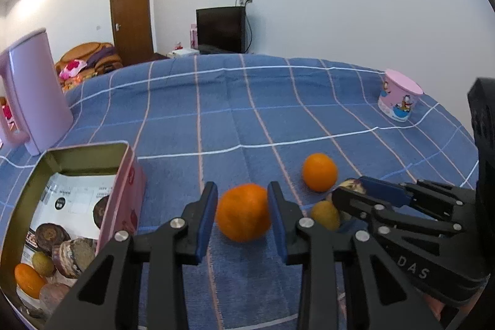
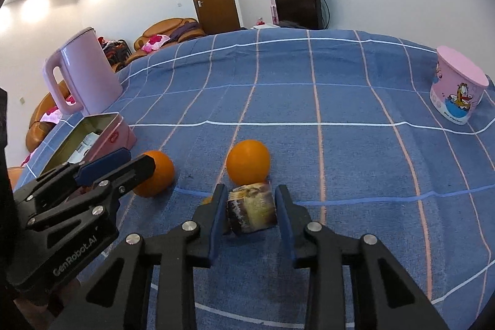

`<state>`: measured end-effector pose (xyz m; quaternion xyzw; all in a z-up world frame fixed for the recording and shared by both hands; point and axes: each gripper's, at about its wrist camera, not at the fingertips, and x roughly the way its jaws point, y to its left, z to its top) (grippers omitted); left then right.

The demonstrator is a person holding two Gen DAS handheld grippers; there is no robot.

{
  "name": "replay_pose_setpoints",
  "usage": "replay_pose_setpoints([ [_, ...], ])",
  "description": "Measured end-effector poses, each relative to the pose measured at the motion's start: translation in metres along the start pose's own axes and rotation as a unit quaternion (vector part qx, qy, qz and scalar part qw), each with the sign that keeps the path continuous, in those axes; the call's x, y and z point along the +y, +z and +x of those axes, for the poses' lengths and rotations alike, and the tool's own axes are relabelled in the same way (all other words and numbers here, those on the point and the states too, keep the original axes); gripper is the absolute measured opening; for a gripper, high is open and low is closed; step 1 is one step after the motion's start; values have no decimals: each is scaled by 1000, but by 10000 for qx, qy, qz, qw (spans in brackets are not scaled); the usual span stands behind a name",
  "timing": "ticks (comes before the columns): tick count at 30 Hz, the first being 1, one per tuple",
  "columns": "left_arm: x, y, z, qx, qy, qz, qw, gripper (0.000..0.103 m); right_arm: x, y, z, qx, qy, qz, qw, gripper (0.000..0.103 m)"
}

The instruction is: Organize fruits

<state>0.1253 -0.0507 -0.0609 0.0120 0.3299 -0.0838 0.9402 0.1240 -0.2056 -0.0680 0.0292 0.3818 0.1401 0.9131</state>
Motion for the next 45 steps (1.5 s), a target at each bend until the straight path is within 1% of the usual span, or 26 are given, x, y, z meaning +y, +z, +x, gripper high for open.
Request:
replay_pose_setpoints([
  [1,0,1,1,11,-12,1,10000,33,1,0,-1,-1,12,-3,10000,33],
  [3,2,2,3,69,-86,-20,9999,25,1,0,-3,-53,32,1,10000,33],
  [4,3,2,3,80,-105,-37,9999,22,2,0,-4,-114,13,7,9999,33],
  [7,4,2,5,126,-145,-71,9998,21,2,0,-9,-265,-25,11,9996,33],
  [10,5,1,6,150,-154,-109,9997,26,4,-1,-12,-328,-82,-26,9994,33],
  [11,5,1,6,151,-136,-115,9997,31,4,-1,-13,-346,-87,-43,9994,33],
  [12,5,1,6,163,-118,-120,9997,44,5,-1,-13,-361,-97,-56,9993,33],
  [13,4,1,7,189,-111,-121,9997,52,5,-1,-14,-374,-101,-61,9992,33],
  [14,5,1,10,266,-101,-142,9995,62,5,-1,-14,-384,-94,-52,9992,33],
  [15,7,1,12,311,-94,-188,9993,64,4,0,-13,-392,-92,-35,9992,33],
  [17,8,0,14,358,-223,-224,9989,64,3,0,-13,-404,-73,9,9992,33],
  [20,2,0,16,433,-286,-92,9986,66,3,0,-12,-388,-69,27,9992,33],
  [22,-1,0,18,478,-329,-55,9983,66,2,0,-12,-387,-87,38,9992,33],
  [27,0,-1,22,596,-582,-89,9965,66,-2,0,-12,-373,-56,165,9992,33],
  [29,-5,-2,21,626,-671,18,9958,61,-5,0,-12,-387,-29,228,9990,33],
  [32,-10,-3,22,661,-733,112,9951,58,-7,0,-14,-429,-57,291,9986,33],
  [33,-11,-3,22,670,-771,134,9947,53,-8,0,-15,-437,-42,293,9986,33],
  [35,-14,-4,22,721,-934,200,9928,48,-6,0,-15,-428,-69,258,9987,33],
  [36,-14,-4,21,722,-952,223,9926,44,-6,0,-15,-427,-81,240,9988,33],
  [37,-15,-5,20,708,-975,242,9924,43,-5,0,-15,-432,-88,229,9988,33],
  [41,-14,-5,18,687,-1007,197,9923,41,-6,0,-15,-445,-85,238,9987,33],
  [45,-5,-5,13,552,-881,3,9946,41,-6,0,-17,-499,-75,246,9984,33],
])
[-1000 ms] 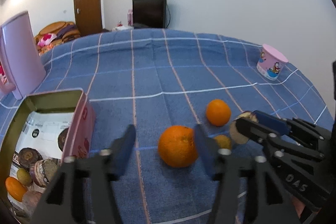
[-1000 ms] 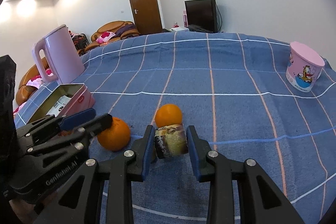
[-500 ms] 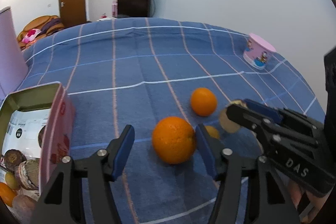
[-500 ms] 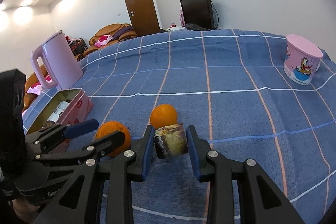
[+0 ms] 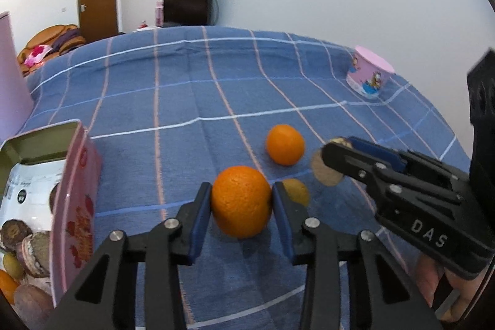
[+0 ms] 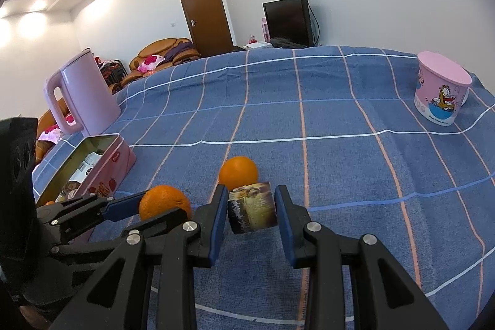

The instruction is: Organize fruits

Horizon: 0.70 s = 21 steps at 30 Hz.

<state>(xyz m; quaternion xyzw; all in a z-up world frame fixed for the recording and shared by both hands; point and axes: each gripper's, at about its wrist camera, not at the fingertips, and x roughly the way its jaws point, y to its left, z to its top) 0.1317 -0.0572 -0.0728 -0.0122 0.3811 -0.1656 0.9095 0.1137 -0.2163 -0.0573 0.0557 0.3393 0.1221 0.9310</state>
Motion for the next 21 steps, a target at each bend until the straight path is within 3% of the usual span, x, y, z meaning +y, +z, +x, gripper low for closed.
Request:
replay_pose_setpoints([
  [9,5,-2,-19,-545,471,-150,9973,41,2,0,-6,-151,65,-64,9998,33],
  [21,5,-5,-34,-909,864,-115,9920,41,8,-1,-16,-412,118,-194,9989,33],
])
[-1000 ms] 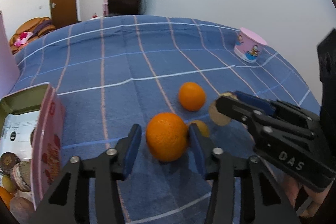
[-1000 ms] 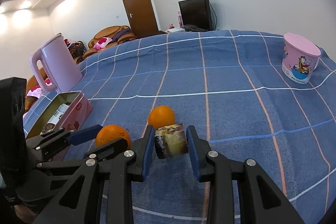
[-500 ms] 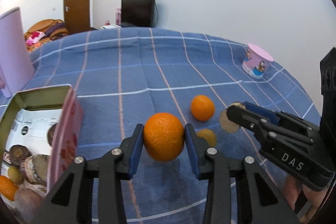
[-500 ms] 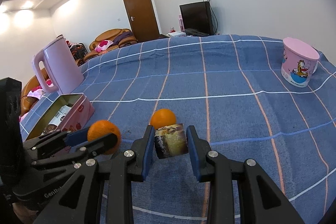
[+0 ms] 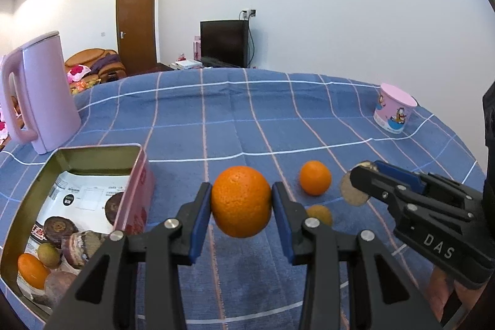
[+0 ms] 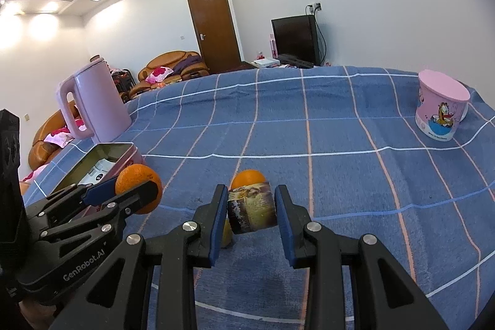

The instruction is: Organize fruits

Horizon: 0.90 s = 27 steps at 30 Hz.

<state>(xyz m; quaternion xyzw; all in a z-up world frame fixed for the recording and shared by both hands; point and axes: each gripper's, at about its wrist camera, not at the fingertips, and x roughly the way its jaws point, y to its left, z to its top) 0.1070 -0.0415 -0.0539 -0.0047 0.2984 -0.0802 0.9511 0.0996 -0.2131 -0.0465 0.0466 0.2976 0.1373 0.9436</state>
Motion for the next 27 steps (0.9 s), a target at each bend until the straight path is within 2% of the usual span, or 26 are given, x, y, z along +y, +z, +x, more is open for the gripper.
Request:
replay_pose_setpoints([
  [27,-6,-3,-17,-559,411,79,9976,41,12,-2,-21,-606,-40,-279,9978,33],
])
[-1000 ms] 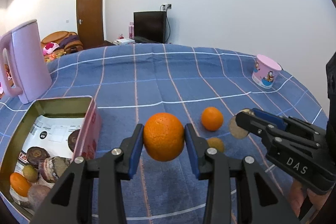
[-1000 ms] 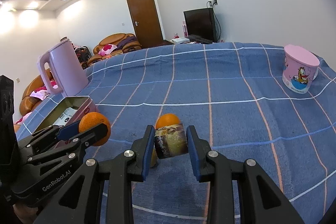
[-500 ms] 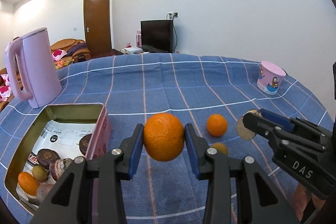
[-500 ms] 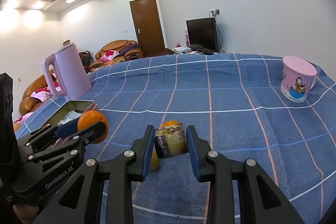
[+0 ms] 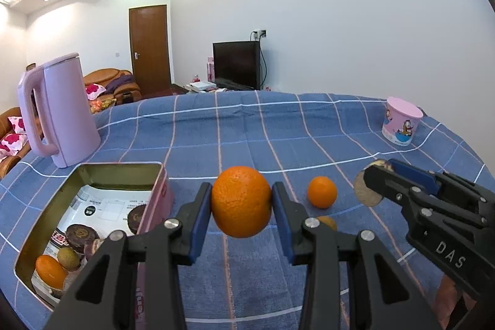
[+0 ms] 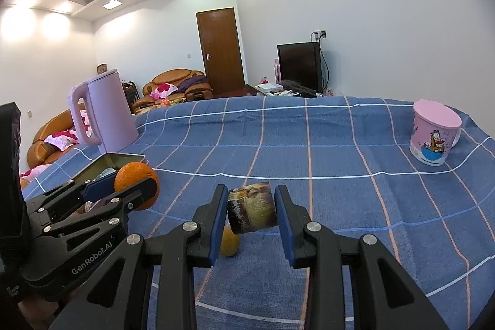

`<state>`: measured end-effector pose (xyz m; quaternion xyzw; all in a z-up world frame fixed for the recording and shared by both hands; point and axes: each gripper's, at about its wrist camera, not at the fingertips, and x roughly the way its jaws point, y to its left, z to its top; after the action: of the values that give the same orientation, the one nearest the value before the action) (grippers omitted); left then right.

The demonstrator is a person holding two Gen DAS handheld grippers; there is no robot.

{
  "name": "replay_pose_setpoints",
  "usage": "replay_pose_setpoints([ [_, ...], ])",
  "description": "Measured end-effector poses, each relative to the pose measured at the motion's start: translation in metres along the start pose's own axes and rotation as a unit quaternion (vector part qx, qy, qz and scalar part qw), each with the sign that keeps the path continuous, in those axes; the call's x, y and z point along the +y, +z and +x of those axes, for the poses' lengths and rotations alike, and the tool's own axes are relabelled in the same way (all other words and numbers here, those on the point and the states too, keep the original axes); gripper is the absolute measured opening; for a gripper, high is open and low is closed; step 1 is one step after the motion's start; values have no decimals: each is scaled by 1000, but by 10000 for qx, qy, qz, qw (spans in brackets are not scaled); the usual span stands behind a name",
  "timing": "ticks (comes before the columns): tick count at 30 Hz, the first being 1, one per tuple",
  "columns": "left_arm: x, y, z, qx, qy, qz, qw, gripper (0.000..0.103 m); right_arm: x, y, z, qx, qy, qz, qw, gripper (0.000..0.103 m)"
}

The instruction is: Organize fruits

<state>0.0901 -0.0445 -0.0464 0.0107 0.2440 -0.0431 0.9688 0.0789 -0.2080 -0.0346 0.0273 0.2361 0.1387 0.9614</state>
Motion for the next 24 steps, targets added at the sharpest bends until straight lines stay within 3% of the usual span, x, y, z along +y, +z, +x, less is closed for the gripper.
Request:
replay_pose_setpoints([
  [24,-1,0,-15,-365,280,38,9989,41,8,-2,-16,-436,-86,-265,9987,33],
])
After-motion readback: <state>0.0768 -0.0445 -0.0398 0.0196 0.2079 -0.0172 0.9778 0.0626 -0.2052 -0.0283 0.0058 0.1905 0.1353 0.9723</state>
